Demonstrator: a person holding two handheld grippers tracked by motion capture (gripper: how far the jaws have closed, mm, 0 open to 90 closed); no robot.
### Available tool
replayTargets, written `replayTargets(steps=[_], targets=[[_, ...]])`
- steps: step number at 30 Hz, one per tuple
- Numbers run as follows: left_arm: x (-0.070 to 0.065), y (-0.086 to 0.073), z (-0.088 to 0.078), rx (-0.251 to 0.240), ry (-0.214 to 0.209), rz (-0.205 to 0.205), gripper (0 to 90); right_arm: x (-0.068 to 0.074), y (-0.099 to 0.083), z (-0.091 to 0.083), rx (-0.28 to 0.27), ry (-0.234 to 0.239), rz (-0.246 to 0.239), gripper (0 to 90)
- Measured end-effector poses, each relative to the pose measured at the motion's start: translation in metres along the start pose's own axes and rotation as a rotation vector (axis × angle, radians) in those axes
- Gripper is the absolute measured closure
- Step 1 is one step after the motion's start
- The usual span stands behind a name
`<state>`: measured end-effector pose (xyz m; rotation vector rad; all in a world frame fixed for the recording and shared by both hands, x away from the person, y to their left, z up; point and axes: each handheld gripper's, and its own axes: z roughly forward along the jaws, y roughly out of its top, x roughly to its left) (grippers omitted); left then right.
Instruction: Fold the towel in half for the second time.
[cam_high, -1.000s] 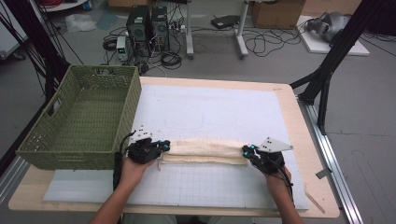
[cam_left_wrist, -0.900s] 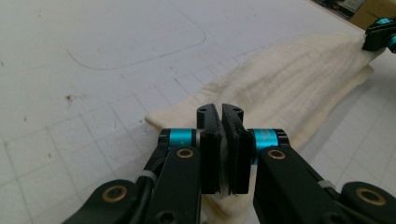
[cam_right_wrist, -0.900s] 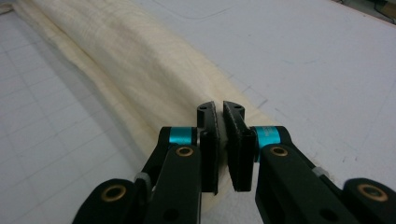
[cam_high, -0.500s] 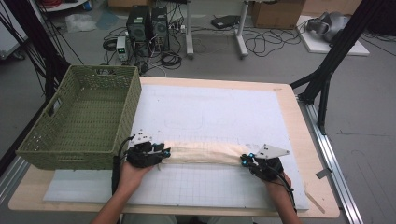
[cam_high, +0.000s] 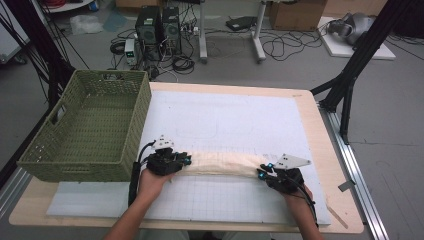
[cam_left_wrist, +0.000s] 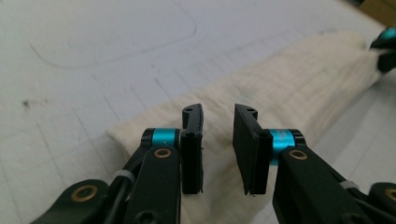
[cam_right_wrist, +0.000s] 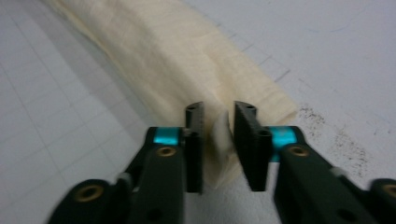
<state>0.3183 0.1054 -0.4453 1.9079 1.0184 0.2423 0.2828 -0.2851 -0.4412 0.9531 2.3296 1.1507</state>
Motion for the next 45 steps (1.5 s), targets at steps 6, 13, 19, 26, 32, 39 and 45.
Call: replayTargets(steps=[6,13,19,26,32,39,45], targets=[[-0.002,-0.003,0.004,0.014,0.019,0.036,71.7,0.001,0.027,-0.012,-0.159,0.004,0.092,48.3],[0.000,-0.005,0.002,0.010,0.035,0.035,71.3,0.011,0.043,0.020,-0.053,-0.016,0.057,56.7],[0.002,-0.007,0.000,0.007,0.036,0.028,71.0,0.002,0.019,0.027,0.043,-0.056,0.073,58.1],[0.003,-0.008,-0.002,0.003,0.042,0.023,70.2,-0.011,0.005,0.016,0.054,-0.097,0.097,57.4],[0.001,-0.009,-0.002,0.003,0.062,0.033,70.0,-0.012,0.000,0.013,0.048,-0.099,0.097,57.0],[0.001,-0.006,-0.009,-0.074,0.050,0.038,56.4,-0.012,0.006,0.002,-0.012,-0.095,0.106,51.2],[0.008,0.003,-0.029,-0.204,0.005,0.016,43.2,-0.011,0.007,-0.015,-0.072,-0.109,0.112,42.0]])
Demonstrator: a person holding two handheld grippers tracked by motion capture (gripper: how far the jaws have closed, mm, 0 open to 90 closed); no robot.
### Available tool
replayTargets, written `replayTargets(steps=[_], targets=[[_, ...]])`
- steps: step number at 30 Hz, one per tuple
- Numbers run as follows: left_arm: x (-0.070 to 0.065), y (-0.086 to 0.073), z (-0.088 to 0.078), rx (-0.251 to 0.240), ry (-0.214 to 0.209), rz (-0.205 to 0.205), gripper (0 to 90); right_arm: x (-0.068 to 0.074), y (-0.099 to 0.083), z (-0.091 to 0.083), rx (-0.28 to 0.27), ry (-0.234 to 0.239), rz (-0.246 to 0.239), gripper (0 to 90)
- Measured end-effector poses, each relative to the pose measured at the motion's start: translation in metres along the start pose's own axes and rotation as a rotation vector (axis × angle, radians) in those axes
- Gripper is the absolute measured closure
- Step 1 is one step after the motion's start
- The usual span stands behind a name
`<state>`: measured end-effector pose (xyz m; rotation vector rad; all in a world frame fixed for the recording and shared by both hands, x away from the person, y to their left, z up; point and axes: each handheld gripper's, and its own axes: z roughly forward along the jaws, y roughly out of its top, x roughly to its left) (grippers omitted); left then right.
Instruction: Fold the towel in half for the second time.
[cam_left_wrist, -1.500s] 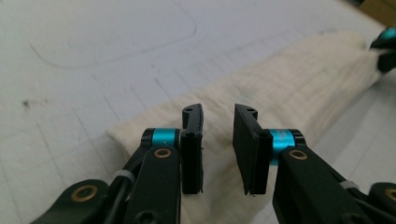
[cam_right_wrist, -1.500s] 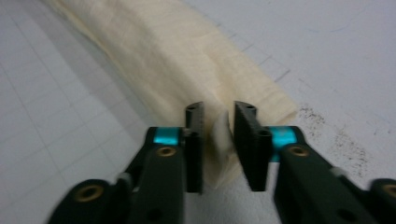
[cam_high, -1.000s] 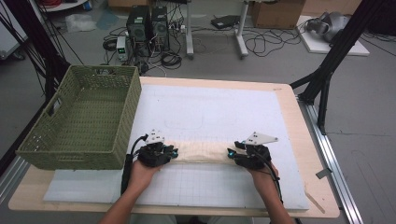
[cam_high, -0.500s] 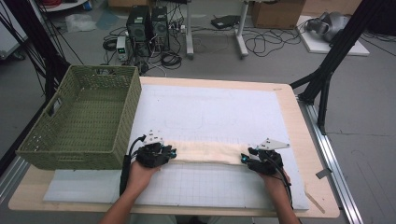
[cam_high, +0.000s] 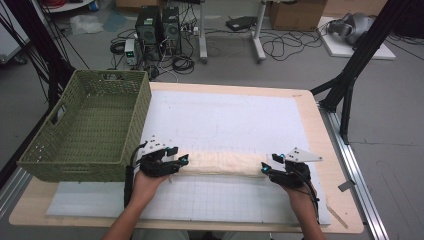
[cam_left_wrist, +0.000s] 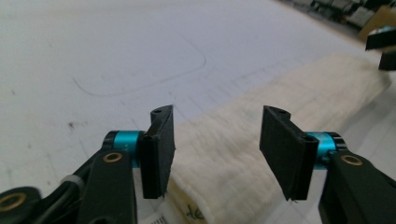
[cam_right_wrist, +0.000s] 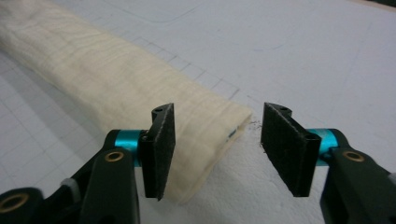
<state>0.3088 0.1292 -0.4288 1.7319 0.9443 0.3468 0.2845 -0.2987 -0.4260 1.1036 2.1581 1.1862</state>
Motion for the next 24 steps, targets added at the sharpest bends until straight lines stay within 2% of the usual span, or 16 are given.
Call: replayTargets(steps=[2,4,7,12,17,24], targets=[[0.001,0.002,-0.006,-0.037,-0.006,-0.008,39.0,-0.001,-0.001,-0.007,-0.019,-0.014,0.015,37.8],[0.001,0.003,-0.010,-0.051,0.000,-0.004,35.1,-0.002,-0.002,-0.014,-0.041,-0.029,0.019,33.0],[-0.001,0.003,-0.012,-0.061,0.024,0.006,28.5,-0.003,-0.008,-0.026,-0.062,-0.057,0.028,27.4],[-0.003,0.004,-0.015,-0.075,0.026,-0.004,18.8,-0.009,-0.014,-0.040,-0.087,-0.111,0.049,19.9],[0.000,0.005,-0.020,-0.093,0.021,-0.012,18.9,-0.012,-0.016,-0.044,-0.089,-0.153,0.047,13.1],[0.003,0.004,-0.020,-0.092,0.026,-0.016,19.0,-0.013,-0.013,-0.041,-0.089,-0.153,0.036,12.0]])
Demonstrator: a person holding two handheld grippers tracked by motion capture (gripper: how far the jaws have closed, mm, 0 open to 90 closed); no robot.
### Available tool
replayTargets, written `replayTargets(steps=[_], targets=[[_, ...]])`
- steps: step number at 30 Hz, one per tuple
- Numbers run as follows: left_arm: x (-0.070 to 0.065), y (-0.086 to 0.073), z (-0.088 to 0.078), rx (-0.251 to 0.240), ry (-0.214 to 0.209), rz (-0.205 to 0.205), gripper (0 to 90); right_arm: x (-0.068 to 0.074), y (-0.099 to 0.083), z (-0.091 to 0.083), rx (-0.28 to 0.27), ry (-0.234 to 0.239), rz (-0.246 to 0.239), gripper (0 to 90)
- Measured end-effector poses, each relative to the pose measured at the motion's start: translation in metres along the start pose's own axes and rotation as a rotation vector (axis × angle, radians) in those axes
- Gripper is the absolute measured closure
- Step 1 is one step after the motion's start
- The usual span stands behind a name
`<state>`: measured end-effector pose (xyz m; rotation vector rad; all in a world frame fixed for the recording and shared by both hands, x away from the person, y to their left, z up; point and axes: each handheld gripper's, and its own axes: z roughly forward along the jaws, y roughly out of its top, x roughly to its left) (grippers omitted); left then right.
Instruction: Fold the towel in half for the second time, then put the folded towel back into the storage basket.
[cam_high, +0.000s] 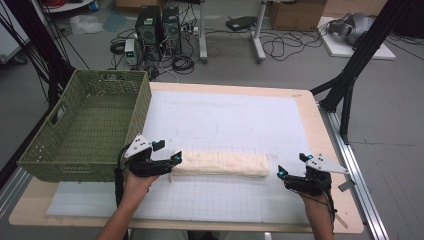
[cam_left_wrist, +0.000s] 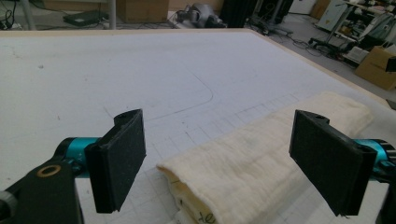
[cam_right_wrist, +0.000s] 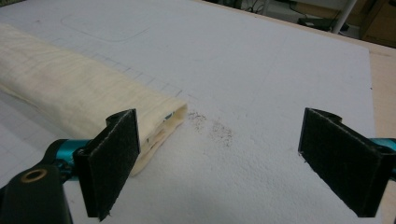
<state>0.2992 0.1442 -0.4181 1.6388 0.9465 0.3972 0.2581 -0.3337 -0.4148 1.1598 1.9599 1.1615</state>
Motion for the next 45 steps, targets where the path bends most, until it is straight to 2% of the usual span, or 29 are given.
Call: replayTargets(steps=[9,19,22,25,29,31,33,35,40,45], targets=[[-0.001,-0.001,0.000,-0.004,0.007,-0.008,19.1,-0.002,-0.001,0.001,-0.001,-0.005,-0.004,11.9],[0.000,-0.001,0.002,0.001,-0.005,-0.020,19.1,-0.001,-0.001,0.002,0.006,-0.001,-0.006,11.9],[0.000,-0.001,0.002,0.003,-0.005,-0.026,19.2,0.000,-0.002,0.003,0.012,0.000,0.005,11.9],[-0.001,-0.002,0.002,0.026,-0.005,-0.021,20.5,0.000,-0.002,0.002,0.009,0.001,0.008,11.9],[-0.002,-0.004,0.005,0.064,0.021,-0.023,20.2,0.001,-0.002,0.003,0.010,0.007,-0.005,11.9],[-0.002,-0.005,0.007,0.081,0.040,-0.040,20.4,0.002,-0.002,0.003,0.012,0.009,-0.004,11.9],[-0.001,-0.006,0.008,0.096,0.046,-0.045,23.8,0.002,-0.002,0.004,0.013,0.013,-0.010,11.9],[0.000,-0.008,0.009,0.118,0.071,-0.050,26.1,0.002,-0.002,0.005,0.015,0.015,-0.011,11.9],[0.005,-0.015,0.014,0.198,0.091,-0.080,32.8,0.004,-0.002,0.007,0.020,0.023,-0.020,11.9],[0.004,-0.020,0.018,0.250,0.098,-0.070,37.2,0.006,-0.002,0.009,0.028,0.033,-0.020,11.9]])
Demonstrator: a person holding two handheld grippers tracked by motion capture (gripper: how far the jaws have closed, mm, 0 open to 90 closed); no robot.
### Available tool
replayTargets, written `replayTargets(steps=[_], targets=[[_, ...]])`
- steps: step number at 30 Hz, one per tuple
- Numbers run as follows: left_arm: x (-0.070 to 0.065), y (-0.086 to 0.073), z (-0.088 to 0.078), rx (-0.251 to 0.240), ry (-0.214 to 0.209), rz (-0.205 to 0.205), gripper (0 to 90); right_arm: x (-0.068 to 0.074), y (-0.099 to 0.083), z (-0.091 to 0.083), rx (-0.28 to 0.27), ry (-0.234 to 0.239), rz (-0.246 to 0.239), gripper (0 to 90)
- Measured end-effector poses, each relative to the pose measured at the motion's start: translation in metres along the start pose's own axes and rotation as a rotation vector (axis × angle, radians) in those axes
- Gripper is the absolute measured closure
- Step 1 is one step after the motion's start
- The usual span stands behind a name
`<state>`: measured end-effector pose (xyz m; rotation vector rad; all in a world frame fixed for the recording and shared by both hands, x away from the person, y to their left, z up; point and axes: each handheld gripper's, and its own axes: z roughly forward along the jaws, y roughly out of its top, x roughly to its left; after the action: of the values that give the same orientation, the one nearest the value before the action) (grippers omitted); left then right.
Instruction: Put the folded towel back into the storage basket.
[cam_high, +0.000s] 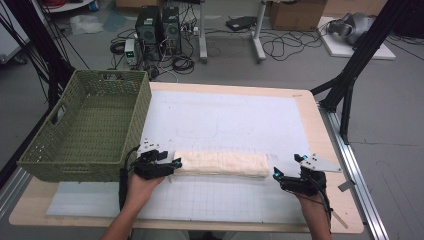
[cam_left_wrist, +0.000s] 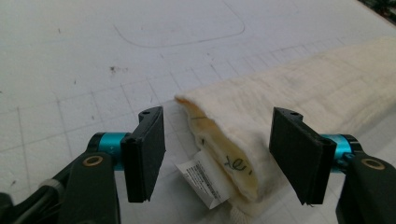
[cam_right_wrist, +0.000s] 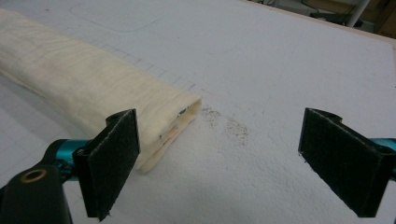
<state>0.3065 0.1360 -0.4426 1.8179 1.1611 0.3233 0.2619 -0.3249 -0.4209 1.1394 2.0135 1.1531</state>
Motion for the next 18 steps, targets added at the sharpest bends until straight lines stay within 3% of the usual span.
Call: replayTargets(steps=[9,12,18], targets=[[-0.008,-0.005,0.009,0.070,-0.033,0.041,50.6,0.004,0.001,0.007,0.016,0.014,0.002,11.8],[-0.008,-0.006,0.009,0.069,-0.026,0.054,57.0,0.006,0.002,0.011,0.022,0.024,0.001,11.2],[-0.008,-0.008,0.009,0.072,-0.029,0.073,72.0,0.010,0.004,0.019,0.024,0.049,0.046,11.7]])
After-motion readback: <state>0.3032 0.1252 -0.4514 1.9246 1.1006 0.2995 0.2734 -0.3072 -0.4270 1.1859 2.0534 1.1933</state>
